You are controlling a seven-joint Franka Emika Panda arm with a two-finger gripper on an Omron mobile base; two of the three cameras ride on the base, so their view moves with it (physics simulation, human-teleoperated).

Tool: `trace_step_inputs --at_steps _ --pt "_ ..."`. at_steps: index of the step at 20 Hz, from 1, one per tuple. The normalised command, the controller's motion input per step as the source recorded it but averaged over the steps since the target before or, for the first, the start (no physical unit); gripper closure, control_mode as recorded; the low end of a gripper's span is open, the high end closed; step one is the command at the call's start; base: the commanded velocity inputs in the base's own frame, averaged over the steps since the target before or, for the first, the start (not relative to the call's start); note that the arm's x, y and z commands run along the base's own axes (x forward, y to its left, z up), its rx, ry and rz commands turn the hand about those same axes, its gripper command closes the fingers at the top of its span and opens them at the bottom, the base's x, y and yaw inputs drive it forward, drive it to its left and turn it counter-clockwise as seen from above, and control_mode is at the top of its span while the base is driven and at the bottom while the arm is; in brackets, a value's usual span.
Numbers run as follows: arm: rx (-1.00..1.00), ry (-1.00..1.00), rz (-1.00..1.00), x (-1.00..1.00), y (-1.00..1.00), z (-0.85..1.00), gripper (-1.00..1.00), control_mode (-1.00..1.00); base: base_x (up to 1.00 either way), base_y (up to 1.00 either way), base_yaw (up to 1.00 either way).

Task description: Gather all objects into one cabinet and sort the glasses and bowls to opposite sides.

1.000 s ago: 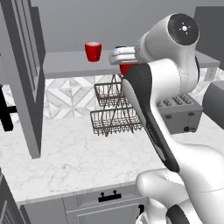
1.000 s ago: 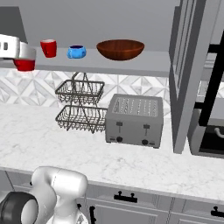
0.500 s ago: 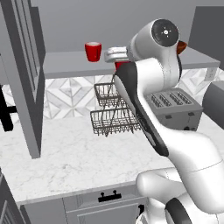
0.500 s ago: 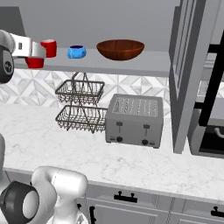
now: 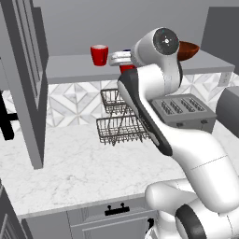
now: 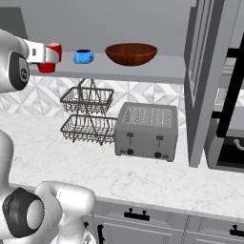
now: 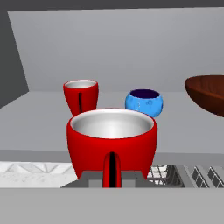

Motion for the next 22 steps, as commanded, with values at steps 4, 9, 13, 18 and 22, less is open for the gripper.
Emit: trace_step_inputs --at_steps 4,9,13,18,22 --pt "0.00 0.00 0.00 0.34 0.01 0.00 1.00 -1.00 0.00 0.00 0.00" --pt "0.00 0.00 0.00 0.24 0.00 -0.14 1.00 -1.00 0.00 0.00 0.00" --pt "0.00 0.00 0.00 0.05 0.03 -0.11 1.00 -1.00 0.00 0.00 0.00" --pt "0.00 -0.03 0.00 0.09 0.00 -0.08 1.00 -1.00 0.00 0.00 0.00" --pt "0.00 -0.02 0.00 0.46 0.02 -0.01 1.00 -1.00 0.00 0.00 0.00"
